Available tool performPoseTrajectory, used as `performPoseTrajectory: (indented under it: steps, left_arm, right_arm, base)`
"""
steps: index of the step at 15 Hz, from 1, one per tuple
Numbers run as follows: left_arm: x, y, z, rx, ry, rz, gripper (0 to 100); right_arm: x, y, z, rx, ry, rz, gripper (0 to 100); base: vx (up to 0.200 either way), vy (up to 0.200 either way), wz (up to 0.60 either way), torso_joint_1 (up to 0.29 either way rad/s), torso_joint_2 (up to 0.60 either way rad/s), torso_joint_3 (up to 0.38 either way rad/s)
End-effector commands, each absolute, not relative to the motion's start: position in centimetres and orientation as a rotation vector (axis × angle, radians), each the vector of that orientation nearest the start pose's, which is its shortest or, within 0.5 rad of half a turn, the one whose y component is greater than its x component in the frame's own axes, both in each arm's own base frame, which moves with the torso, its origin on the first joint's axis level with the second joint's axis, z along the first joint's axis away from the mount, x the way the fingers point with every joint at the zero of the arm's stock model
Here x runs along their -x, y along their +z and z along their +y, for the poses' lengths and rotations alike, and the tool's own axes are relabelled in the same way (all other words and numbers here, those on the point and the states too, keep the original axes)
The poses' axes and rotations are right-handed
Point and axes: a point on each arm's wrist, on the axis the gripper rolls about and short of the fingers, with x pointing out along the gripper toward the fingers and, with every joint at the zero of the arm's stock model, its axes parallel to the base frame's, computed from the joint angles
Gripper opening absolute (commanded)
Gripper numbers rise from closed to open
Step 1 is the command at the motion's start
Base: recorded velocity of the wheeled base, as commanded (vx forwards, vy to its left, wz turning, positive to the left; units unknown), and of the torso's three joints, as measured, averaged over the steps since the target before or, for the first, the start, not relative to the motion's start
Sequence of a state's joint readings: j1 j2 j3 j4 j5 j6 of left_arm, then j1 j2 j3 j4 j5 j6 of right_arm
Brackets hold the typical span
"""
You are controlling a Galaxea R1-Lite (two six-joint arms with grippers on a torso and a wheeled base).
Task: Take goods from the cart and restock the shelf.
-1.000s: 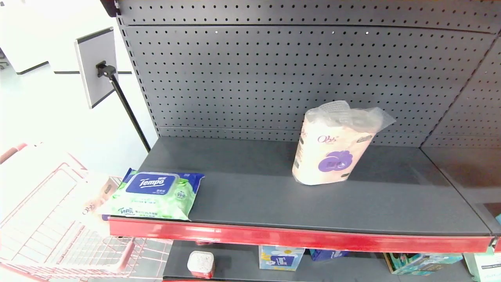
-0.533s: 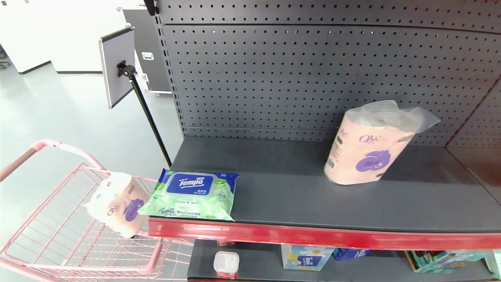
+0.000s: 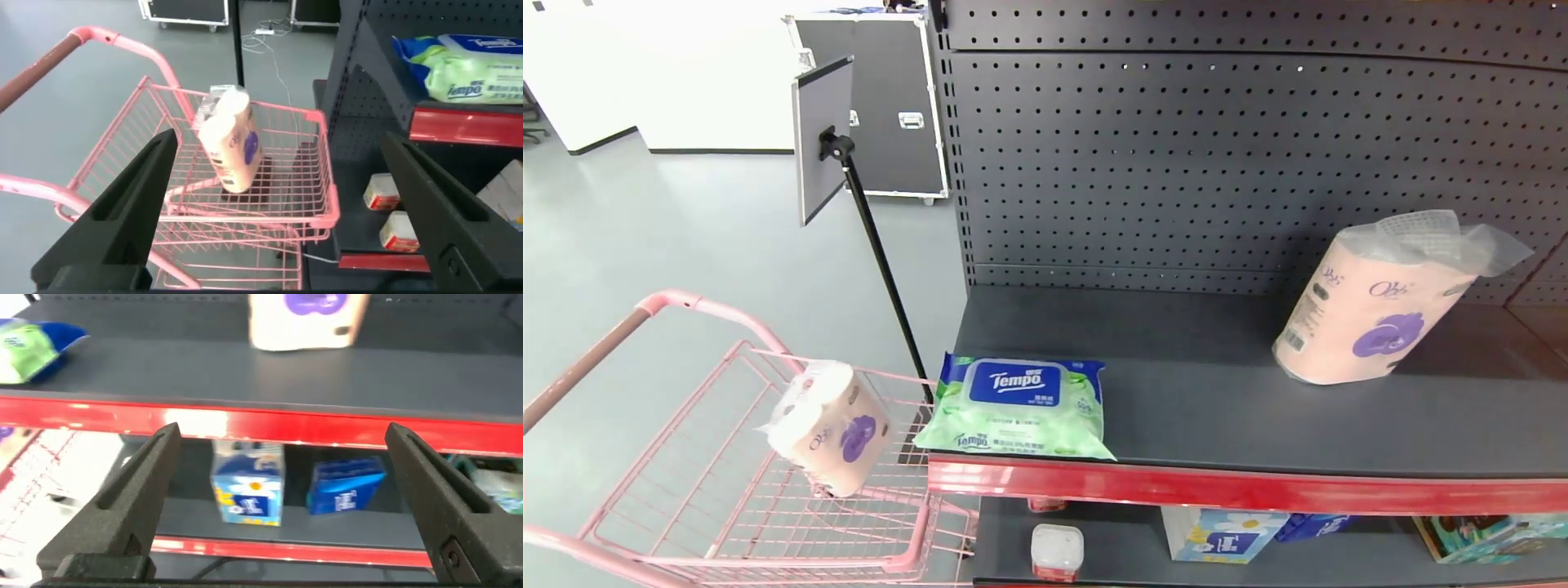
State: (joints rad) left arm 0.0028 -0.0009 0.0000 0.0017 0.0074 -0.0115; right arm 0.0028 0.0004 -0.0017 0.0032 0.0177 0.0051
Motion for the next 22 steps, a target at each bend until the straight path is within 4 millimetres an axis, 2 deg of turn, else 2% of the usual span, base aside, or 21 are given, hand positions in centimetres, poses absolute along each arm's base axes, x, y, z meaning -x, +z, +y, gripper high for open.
performPoseTrajectory:
  steps: [1, 3, 11, 14, 22]
  left_arm:
    - [2.28, 7.53, 0.01, 0.012, 0.011, 0.001, 100]
    - [2.28, 7.53, 0.01, 0.011, 0.011, 0.001, 100]
    - [2.28, 7.53, 0.01, 0.012, 0.011, 0.001, 100]
    - [2.28, 7.53, 0.01, 0.012, 0.011, 0.001, 100]
    - [2.28, 7.53, 0.01, 0.012, 0.011, 0.001, 100]
  right_arm:
    - [2.29, 7.56, 0.03, -0.005, 0.021, 0.002, 100]
    - [2.29, 7.56, 0.03, -0.005, 0.020, 0.002, 100]
    - [2.29, 7.56, 0.03, -0.006, 0.020, 0.002, 100]
    - [2.29, 7.56, 0.03, -0.006, 0.021, 0.002, 100]
    - [2.29, 7.56, 0.03, -0.006, 0.020, 0.002, 100]
  base:
    - [0.000, 0.200, 0.00, -0.002, 0.00, 0.012]
    - [0.000, 0.200, 0.00, 0.000, 0.00, 0.009]
    - [0.000, 0.000, 0.00, 0.000, 0.00, 0.000]
    - [0.000, 0.200, 0.00, -0.002, 0.00, 0.006]
    - [0.000, 0.000, 0.00, 0.000, 0.00, 0.000]
